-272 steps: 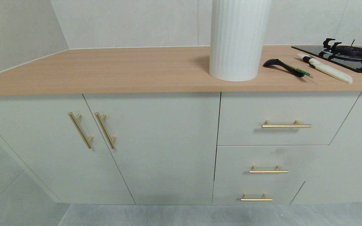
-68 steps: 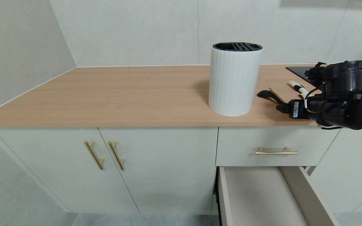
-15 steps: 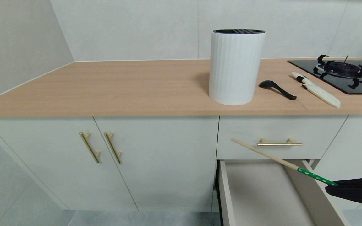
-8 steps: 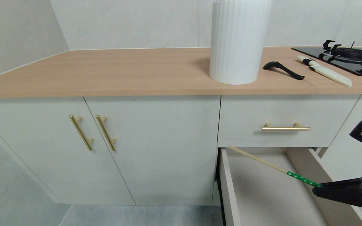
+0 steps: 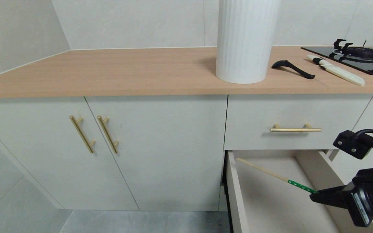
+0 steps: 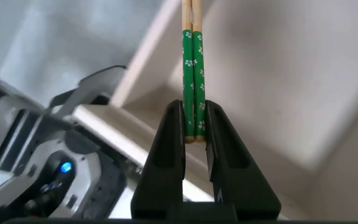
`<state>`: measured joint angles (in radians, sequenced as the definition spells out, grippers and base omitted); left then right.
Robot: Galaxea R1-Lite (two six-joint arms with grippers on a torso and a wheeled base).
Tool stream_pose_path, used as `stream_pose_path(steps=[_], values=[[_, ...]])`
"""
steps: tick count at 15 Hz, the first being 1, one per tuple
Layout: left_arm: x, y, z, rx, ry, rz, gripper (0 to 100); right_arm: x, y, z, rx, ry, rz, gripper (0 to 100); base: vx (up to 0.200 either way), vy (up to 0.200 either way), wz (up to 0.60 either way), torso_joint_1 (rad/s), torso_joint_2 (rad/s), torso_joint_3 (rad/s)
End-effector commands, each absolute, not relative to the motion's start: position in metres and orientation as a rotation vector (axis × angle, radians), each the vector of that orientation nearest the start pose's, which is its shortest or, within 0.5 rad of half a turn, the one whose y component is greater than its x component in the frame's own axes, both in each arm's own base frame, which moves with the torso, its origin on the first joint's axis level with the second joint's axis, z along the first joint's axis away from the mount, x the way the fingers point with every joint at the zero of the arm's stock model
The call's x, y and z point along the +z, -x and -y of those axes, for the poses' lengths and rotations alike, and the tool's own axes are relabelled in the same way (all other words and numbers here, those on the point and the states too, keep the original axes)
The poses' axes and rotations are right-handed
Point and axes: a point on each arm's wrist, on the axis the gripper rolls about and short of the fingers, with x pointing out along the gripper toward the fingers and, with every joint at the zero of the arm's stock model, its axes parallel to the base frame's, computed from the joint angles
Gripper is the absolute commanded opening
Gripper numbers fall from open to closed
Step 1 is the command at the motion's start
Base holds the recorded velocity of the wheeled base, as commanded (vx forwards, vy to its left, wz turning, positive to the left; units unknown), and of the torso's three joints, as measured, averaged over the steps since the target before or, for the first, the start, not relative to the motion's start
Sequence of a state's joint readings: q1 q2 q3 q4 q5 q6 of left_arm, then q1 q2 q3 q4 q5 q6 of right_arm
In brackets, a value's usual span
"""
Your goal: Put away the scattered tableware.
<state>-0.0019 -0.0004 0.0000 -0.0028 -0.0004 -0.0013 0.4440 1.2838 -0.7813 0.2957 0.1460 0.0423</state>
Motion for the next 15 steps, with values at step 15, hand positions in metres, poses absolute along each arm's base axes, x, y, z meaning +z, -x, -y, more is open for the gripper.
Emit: stream_pose_path(steps=[15], values=[[0.076,0.023,0.000,-0.002,0.002,0.003,100,0.067,-0.276,-0.129,0.146,-0.014,-1.011,0,0.000,0.000,0.00,0.000,0.00,0.000]])
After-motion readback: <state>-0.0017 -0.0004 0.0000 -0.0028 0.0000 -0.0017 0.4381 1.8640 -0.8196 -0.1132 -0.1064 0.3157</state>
